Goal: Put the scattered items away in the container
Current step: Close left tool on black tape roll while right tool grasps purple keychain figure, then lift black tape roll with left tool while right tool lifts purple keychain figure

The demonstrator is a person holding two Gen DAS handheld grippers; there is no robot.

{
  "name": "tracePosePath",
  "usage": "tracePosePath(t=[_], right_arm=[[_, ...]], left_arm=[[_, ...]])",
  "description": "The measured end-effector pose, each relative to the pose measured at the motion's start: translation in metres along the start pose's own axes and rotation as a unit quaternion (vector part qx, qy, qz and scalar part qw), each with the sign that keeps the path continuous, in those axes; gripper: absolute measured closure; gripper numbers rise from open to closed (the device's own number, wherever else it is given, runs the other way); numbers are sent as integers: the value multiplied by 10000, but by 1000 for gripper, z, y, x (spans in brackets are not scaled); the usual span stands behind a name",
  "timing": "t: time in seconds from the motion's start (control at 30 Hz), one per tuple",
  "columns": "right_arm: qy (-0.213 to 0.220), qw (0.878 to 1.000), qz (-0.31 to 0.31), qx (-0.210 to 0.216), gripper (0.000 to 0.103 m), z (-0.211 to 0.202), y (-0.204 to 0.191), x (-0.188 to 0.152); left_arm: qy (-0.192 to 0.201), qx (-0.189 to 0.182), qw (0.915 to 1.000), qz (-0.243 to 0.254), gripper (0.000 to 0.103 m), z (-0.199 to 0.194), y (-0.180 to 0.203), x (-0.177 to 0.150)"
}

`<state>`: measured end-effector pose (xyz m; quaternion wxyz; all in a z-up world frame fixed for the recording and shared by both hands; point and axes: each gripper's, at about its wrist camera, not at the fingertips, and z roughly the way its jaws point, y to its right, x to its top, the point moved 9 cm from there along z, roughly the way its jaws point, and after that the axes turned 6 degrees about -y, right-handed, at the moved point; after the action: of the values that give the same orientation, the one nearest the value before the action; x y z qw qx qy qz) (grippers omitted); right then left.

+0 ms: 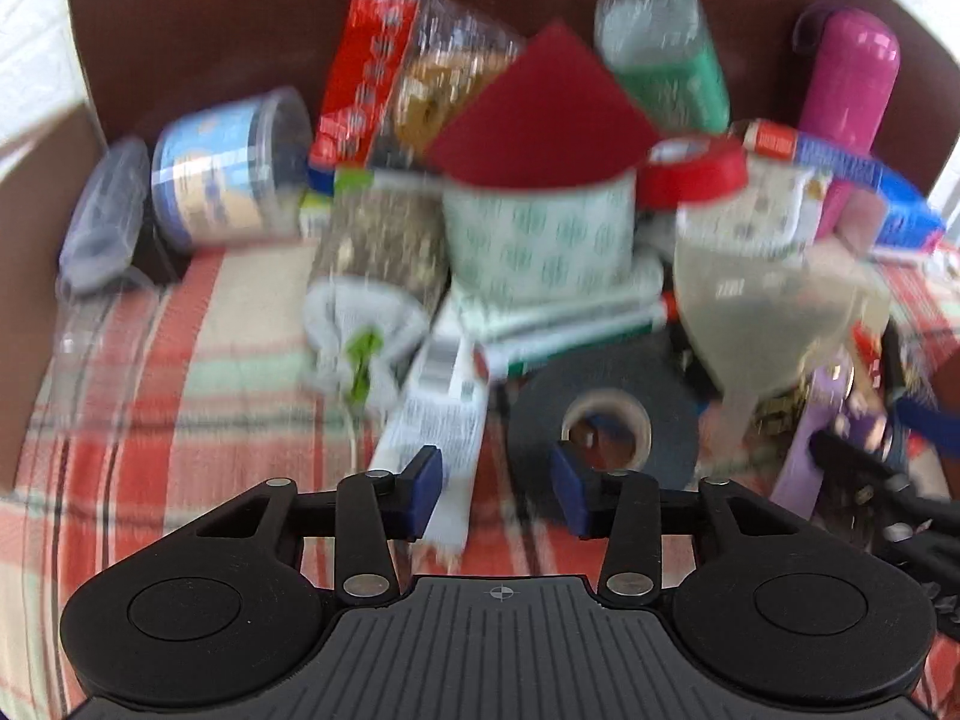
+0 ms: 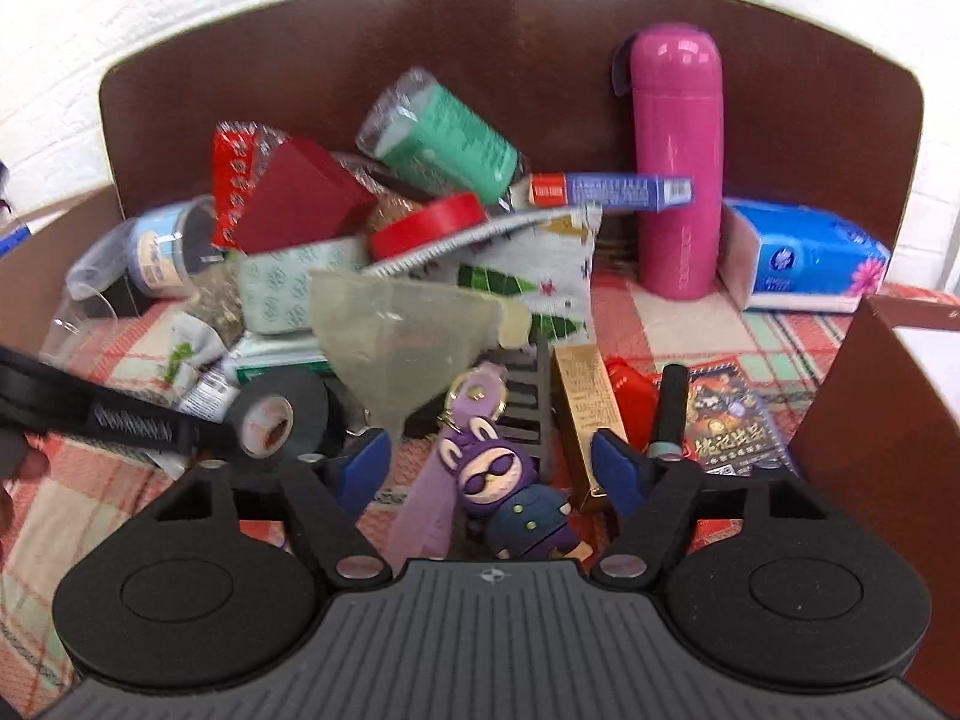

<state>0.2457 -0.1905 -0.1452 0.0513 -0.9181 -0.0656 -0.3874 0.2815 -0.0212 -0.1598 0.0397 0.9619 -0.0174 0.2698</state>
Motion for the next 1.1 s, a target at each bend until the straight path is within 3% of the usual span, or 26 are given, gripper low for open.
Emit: tracePosePath(t=[0.07,0.1,0.13,0.27,0.4,0.73,0.93,0.97,1.07,1.1], right_arm=[[-122,9998,94,94,44,12,2,-3],[-182,9996,144,144,47,18,4,-5],[-238,9990,269,280,50,23,4,-7],[-347,9985,357,246,52,29,0,-16],[-453,9965,365,595,55,19,-10,-23],[-815,9867,38,1409,55,-33,-57,-72],[-806,9866,-126,1410,35,-70,-68,-98],[-774,9883,-129,1311,35,-74,-65,-99],[-678,9925,-139,1012,35,-87,-57,-103],[-635,9936,-181,920,35,-90,-55,-103]], left_arm=[[-25,-2,10000,17,37,6,2,5],[-84,-18,10000,33,43,11,3,5],[-134,7,9999,85,40,16,5,5],[101,333,9965,761,79,15,22,-5],[98,208,9963,828,81,7,28,-18],[-278,-174,9970,696,81,-42,7,-87],[-481,-219,9971,541,79,-83,-12,-144],[-480,-201,9974,497,75,-87,-16,-150],[-387,-135,9984,378,48,-92,-24,-152],[-357,-83,9986,380,47,-92,-24,-152]])
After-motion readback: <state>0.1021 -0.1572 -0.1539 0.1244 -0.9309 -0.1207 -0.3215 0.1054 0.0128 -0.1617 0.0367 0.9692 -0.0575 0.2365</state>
